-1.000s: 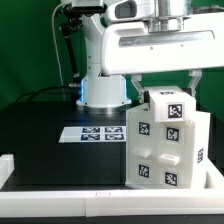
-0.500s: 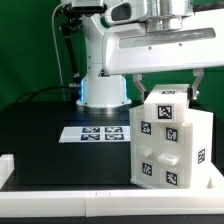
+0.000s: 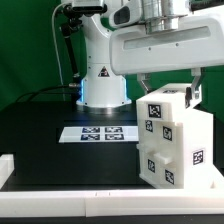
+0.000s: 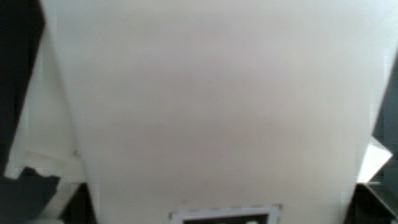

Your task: Assemble cabinet

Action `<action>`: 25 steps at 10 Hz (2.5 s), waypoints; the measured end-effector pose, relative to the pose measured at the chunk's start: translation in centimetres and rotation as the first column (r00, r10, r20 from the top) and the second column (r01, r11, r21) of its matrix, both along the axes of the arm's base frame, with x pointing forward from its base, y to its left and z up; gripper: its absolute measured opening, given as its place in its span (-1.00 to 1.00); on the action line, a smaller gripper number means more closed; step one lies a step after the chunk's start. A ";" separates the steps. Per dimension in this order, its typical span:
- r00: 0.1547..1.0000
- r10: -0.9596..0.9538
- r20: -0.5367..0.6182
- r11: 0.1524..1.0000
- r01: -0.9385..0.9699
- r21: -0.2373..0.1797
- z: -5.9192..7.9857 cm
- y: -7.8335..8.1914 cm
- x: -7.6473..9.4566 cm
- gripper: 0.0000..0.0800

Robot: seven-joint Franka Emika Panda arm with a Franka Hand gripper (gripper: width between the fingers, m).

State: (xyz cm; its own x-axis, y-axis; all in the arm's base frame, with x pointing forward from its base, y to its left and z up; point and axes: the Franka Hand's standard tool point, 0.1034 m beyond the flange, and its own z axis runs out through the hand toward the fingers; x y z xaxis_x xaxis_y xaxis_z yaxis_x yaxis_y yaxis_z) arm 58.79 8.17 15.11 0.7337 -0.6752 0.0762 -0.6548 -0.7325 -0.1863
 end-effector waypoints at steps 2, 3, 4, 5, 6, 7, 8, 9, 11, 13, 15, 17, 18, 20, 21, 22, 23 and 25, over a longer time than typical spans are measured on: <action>0.984 -0.177 -0.020 0.982 0.178 0.059 0.0 0.6 0.0 0.40; 0.963 -0.266 -0.035 0.959 0.268 0.086 0.1 1.0 0.0 0.40; 0.932 -0.358 -0.053 0.926 0.362 0.111 0.1 1.4 0.0 0.40; 0.892 -0.446 -0.080 0.881 0.453 0.136 0.1 1.7 -0.1 0.40; 0.861 -0.499 -0.099 0.848 0.509 0.149 0.1 1.9 -0.1 0.40; 0.861 -0.499 -0.100 0.848 0.508 0.150 0.1 2.0 -0.1 0.41; 0.865 -0.492 -0.100 0.852 0.502 0.150 0.1 2.0 -0.2 0.41; 0.860 -0.499 -0.106 0.846 0.510 0.157 0.5 2.0 -0.2 0.87; 0.855 -0.506 -0.112 0.836 0.519 0.178 1.8 2.1 0.0 0.97; 0.861 -0.496 -0.113 0.838 0.509 0.198 3.2 2.2 0.3 0.99; 0.879 -0.465 -0.104 0.856 0.477 0.198 3.2 2.3 0.3 0.99; 0.944 -0.318 -0.084 0.932 0.327 0.156 2.7 2.5 0.5 0.99; 0.982 -0.182 -0.053 0.974 0.188 0.130 2.7 2.6 0.7 0.99; 0.990 0.139 -0.009 0.987 -0.138 0.080 2.5 2.9 0.8 0.99; 0.968 0.252 -0.010 0.966 -0.250 0.070 2.5 2.8 0.9 0.99; 0.936 0.351 -0.019 0.934 -0.349 0.074 2.4 2.3 1.0 0.99; 0.919 0.393 -0.006 0.918 -0.392 0.059 2.4 2.3 1.1 0.99; 0.858 0.513 0.010 0.858 -0.513 0.031 2.4 2.2 1.1 0.99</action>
Offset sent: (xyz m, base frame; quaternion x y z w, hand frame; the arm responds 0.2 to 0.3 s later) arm -0.0040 0.0070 -0.0035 0.0073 0.0003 0.2710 0.9626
